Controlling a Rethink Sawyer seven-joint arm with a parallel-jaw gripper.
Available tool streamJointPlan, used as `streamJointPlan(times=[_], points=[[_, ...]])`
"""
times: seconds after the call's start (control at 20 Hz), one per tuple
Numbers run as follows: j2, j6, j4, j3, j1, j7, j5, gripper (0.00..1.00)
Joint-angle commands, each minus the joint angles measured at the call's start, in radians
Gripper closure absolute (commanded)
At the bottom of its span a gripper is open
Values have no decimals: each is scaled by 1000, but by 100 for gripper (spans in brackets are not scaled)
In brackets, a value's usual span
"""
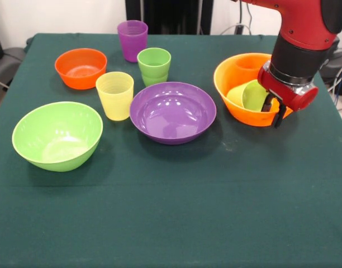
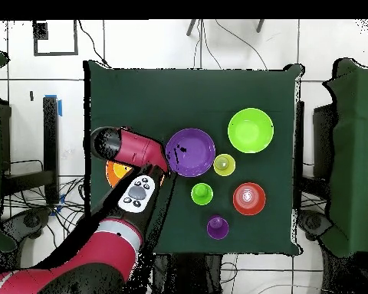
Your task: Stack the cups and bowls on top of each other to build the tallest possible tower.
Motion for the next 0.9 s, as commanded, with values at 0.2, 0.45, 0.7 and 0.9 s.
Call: streamJointPlan(times=[0.2, 0.45, 0.7, 0.9], points=[[71, 43, -98, 44, -2, 156, -22, 100], [119, 47, -179, 23, -24, 139, -26, 100], [155, 48, -243, 9, -55, 107, -37, 100], [177, 45, -275, 2, -62, 98, -40, 100]])
